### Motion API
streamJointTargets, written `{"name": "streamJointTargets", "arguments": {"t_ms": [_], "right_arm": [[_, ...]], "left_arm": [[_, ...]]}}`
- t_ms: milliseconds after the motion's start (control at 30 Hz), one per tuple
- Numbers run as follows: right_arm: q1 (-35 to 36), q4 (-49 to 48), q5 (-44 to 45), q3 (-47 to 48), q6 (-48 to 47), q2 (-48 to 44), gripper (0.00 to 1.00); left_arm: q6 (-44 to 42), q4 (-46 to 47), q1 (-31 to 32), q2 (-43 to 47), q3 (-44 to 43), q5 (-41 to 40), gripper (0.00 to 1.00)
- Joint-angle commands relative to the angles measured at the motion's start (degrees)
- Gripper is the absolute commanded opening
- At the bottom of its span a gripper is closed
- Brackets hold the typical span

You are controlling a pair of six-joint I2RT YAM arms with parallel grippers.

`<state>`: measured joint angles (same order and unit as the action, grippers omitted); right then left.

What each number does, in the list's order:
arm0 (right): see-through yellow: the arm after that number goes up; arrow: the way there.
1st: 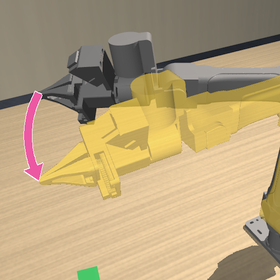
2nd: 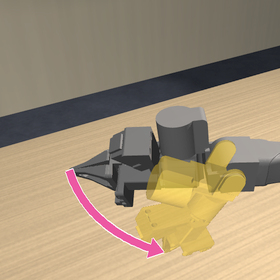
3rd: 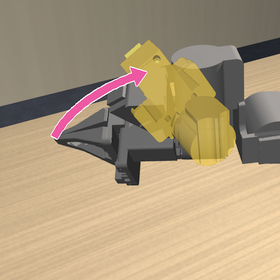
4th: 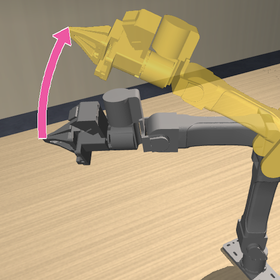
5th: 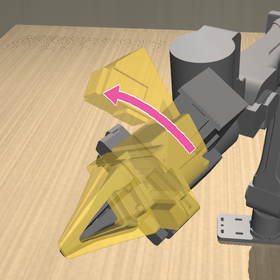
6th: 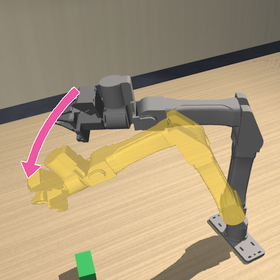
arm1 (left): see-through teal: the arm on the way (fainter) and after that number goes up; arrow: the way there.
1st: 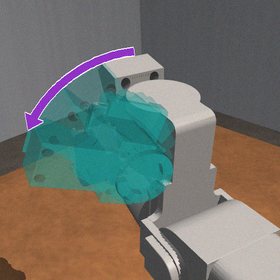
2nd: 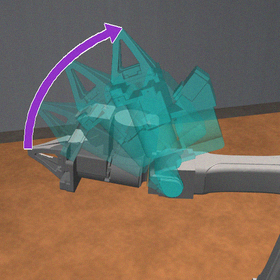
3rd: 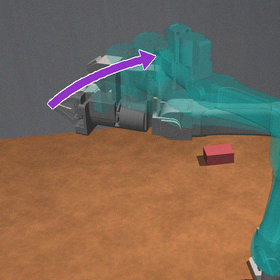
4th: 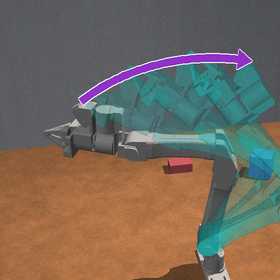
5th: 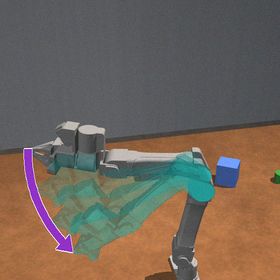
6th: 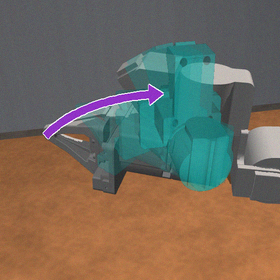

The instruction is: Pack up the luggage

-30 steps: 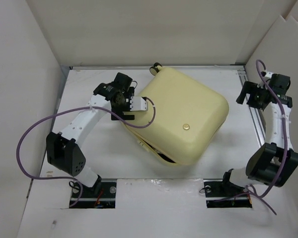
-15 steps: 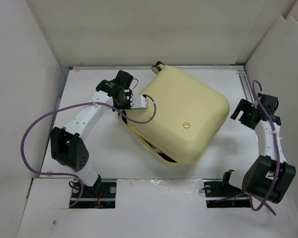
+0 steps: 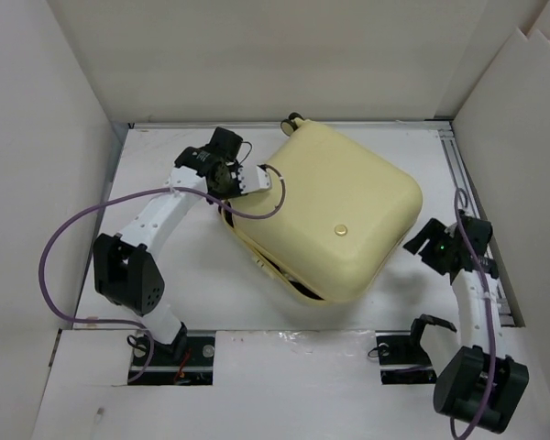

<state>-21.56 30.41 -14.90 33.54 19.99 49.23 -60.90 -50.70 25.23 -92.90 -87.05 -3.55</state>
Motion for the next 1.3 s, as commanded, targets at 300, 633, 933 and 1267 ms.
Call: {"name": "streamJointTargets", "arguments": {"t_ms": [300, 633, 933, 1267], "right_arm": [[19.45, -1.41, -5.06, -0.14, 6.64, 2.45, 0.75], [24.73, 2.81, -3.56, -0.22, 14.36, -6.49, 0.77], [30.60, -10.53, 1.44, -10.07, 27.64, -11.88, 0.78], [36.33, -11.69, 12.69, -10.68, 31.25, 0.06, 0.53]], "left_arm": [[9.57, 12.64, -3.26, -3.78, -1.46, -3.83, 0.00], [6.51, 10.71, -4.31, -1.93, 1.53, -3.22, 0.00], [5.71, 3.68, -5.99, -5.01, -5.59, -0.93, 0.00], [1.78, 1.14, -5.99, -2.82, -5.59, -0.93, 0.11]]}}
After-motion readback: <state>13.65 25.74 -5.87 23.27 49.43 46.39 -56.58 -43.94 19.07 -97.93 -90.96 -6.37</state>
